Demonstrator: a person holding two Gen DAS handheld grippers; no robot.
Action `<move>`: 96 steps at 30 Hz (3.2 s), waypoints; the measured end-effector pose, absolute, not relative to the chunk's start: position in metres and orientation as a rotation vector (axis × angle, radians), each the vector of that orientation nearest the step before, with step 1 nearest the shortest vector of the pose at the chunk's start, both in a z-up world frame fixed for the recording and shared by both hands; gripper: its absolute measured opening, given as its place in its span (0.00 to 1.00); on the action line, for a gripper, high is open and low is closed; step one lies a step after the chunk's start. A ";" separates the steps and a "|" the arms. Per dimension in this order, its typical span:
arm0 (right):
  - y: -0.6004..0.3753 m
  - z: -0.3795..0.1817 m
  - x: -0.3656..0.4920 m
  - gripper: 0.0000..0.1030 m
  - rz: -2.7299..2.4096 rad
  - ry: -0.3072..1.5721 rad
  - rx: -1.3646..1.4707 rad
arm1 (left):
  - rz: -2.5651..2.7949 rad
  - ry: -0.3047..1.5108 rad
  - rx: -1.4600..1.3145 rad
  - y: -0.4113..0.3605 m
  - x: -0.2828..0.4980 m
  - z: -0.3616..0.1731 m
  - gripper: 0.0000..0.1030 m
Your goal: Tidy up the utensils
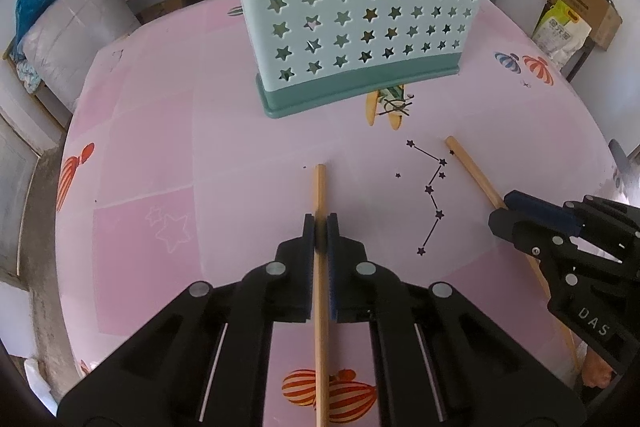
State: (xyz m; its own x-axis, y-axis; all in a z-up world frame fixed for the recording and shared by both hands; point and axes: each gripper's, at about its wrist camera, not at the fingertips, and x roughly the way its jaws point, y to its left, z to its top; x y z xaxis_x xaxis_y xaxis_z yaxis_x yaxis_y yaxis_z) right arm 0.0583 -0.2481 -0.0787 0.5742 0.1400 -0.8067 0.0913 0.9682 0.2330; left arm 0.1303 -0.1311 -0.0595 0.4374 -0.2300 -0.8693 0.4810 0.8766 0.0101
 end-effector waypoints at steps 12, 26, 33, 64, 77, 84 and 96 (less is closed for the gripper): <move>-0.250 -0.079 0.057 0.16 0.036 0.960 0.260 | -0.496 0.918 0.074 -0.098 0.135 -0.005 0.04; -0.253 -0.080 0.058 0.15 0.034 0.957 0.274 | -0.567 0.639 -0.096 -0.064 0.118 0.087 0.04; -0.254 -0.081 0.057 0.15 0.035 0.956 0.272 | -0.579 0.537 -0.121 -0.059 0.110 0.111 0.04; -0.256 -0.082 0.053 0.11 0.043 0.949 0.265 | -0.570 0.110 -0.201 -0.147 0.172 0.181 0.04; -0.259 -0.083 0.053 0.11 0.045 0.950 0.283 | -0.547 0.349 -0.119 -0.139 0.175 0.106 0.27; -0.262 -0.083 0.054 0.11 0.044 0.951 0.295 | -0.517 0.385 -0.060 -0.115 0.151 0.096 0.49; -0.262 -0.081 0.055 0.12 0.039 0.959 0.290 | -0.499 0.514 0.039 -0.091 0.112 0.055 0.64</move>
State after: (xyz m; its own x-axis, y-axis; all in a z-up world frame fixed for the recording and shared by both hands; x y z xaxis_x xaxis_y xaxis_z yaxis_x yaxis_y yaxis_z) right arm 0.0548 -0.2617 -0.0811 0.5764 0.1611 -0.8012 0.0950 0.9605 0.2614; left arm 0.1125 -0.0909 0.0554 0.7544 -0.4475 -0.4802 0.4669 0.8801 -0.0866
